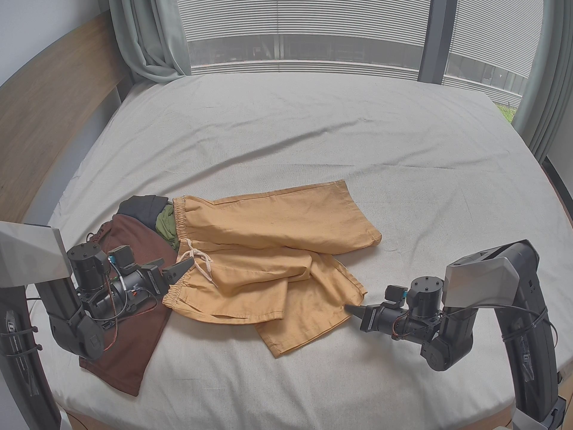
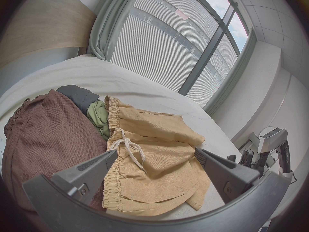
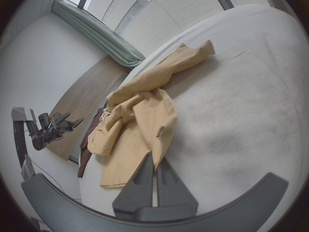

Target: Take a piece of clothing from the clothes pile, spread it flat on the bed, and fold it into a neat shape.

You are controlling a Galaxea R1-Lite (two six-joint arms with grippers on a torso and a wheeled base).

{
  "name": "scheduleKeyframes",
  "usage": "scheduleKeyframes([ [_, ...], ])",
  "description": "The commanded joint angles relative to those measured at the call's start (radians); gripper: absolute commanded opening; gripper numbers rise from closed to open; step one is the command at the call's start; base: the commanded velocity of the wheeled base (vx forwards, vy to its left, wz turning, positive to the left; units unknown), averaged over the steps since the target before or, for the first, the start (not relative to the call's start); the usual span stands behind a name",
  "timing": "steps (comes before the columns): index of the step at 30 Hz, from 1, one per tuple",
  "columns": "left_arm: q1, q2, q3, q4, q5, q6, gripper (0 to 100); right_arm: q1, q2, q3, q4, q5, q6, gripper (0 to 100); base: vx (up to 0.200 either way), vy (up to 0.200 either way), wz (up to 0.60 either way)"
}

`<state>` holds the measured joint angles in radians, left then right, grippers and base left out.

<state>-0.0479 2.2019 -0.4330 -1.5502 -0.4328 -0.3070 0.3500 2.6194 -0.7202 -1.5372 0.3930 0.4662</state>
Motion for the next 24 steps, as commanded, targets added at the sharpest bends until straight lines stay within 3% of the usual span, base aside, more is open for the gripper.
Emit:
scheduleKeyframes([
  [1, 0.0, 0.002, -0.001, -0.001, 0.0, -0.001, 100, -0.045, -0.022, -0.002, -0.001, 0.001, -0.004, 0, 0.0, 0.0, 0.0],
  [24, 0.002, 0.016, 0.0, -0.001, 0.0, 0.003, 100, -0.197, -0.044, -0.125, 0.06, 0.012, -0.009, 0, 0.0, 0.0, 0.0],
])
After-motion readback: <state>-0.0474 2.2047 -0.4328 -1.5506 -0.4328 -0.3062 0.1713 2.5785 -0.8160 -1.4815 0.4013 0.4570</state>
